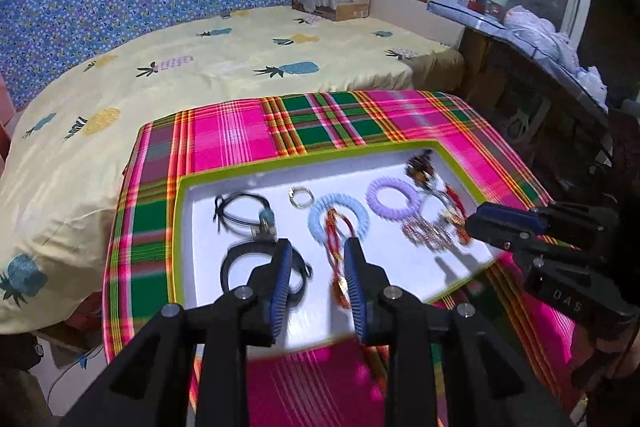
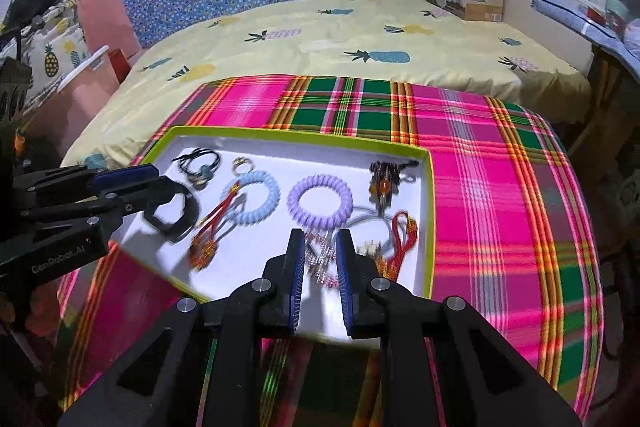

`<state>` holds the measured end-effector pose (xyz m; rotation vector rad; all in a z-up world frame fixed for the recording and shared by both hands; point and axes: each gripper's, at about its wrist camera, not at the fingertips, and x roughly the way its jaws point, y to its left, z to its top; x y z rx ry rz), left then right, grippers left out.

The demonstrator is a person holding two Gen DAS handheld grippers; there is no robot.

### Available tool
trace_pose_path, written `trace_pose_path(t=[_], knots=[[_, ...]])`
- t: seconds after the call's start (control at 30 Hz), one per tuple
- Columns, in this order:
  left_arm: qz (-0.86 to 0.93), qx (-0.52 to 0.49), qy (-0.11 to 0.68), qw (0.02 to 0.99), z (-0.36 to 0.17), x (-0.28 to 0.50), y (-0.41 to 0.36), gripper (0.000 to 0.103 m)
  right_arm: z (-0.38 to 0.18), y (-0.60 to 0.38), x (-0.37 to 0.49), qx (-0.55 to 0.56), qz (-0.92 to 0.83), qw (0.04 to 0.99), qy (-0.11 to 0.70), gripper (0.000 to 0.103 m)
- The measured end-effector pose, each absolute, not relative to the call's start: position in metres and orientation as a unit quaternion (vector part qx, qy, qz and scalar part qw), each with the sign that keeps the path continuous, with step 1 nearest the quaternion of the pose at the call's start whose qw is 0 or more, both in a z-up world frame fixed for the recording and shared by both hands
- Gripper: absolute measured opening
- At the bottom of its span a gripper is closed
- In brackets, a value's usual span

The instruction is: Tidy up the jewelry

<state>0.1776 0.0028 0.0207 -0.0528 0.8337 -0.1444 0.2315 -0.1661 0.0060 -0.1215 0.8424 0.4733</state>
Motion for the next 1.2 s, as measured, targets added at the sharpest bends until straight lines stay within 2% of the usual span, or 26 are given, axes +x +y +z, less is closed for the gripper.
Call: trace_pose_path(t=[0.67,0.73,0.8,1.2], knots=[[-0.037,-0.045,0.388,0.920,0.024,0.067,-0.002,0.029,0.018,-0.170,0.111,-0.060,0.247,0.890,0.378,0.017],[-0.032,-0.047,0.387,0.920,0.023,0.061,-0.001,0.029,0.017,-0.171,0.105,-0.058,0.245,0.890,0.379,0.019],[-0.029,-0.048,0.387,0.921,0.022,0.056,-0.001,0.029,0.016,-0.173,0.101,-0.056,0.245,0.890,0.380,0.030],[-0.019,-0.047,0.388,0.920,0.016,0.045,-0.005,0.029,0.014,-0.172,0.092,-0.063,0.243,0.890,0.381,0.031]])
